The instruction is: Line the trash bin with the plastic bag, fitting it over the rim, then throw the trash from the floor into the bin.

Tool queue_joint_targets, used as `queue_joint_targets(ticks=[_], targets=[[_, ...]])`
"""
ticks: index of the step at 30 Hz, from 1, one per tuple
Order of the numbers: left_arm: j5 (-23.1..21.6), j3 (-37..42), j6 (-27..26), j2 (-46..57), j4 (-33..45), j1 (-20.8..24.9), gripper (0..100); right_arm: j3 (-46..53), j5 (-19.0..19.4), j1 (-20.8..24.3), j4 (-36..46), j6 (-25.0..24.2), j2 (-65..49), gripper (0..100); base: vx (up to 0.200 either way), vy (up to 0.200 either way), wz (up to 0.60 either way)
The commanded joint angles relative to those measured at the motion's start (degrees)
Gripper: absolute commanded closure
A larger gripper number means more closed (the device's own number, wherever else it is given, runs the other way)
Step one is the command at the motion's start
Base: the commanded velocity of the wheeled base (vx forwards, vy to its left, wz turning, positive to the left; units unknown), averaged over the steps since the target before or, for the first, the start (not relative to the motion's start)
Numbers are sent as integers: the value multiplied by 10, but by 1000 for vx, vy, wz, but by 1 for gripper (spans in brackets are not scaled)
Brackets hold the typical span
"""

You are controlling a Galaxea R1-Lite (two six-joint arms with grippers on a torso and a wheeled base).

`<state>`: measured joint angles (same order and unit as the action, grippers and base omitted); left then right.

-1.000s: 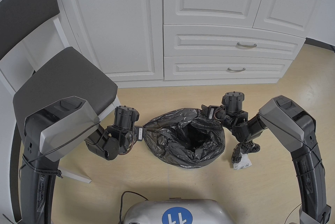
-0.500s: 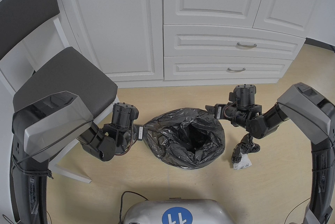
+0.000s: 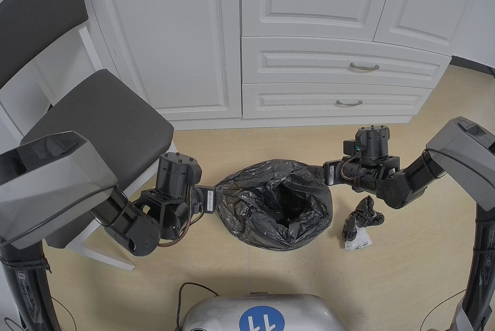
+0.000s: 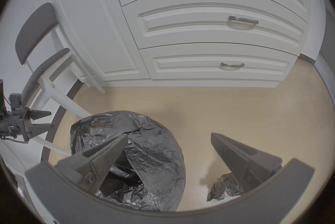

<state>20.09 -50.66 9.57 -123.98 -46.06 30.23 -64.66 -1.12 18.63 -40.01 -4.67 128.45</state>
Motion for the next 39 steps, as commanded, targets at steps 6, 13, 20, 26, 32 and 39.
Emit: queue_joint_targets(ticks=[6, 13, 20, 26, 32, 39], targets=[[-10, 90, 1, 9, -106, 13, 0, 1, -4, 42, -1, 2, 39, 100, 0, 0, 0], [-9, 122, 0, 8, -172, 14, 0, 24, -5, 93, -4, 2, 45, 100, 0, 0, 0], [-2, 124, -3, 11, -194, 5, 0, -31, -7, 123, 28, 4, 97, 100, 0, 0, 0], [5, 124, -2, 12, -206, 5, 0, -89, -7, 132, 63, -1, 148, 100, 0, 0, 0], [7, 129, -2, 6, -233, 5, 0, -236, -21, 125, 70, -32, 232, 100, 0, 0, 0], [7, 132, -3, 5, -250, -7, 0, -364, -69, 99, 71, -48, 305, 100, 0, 0, 0]])
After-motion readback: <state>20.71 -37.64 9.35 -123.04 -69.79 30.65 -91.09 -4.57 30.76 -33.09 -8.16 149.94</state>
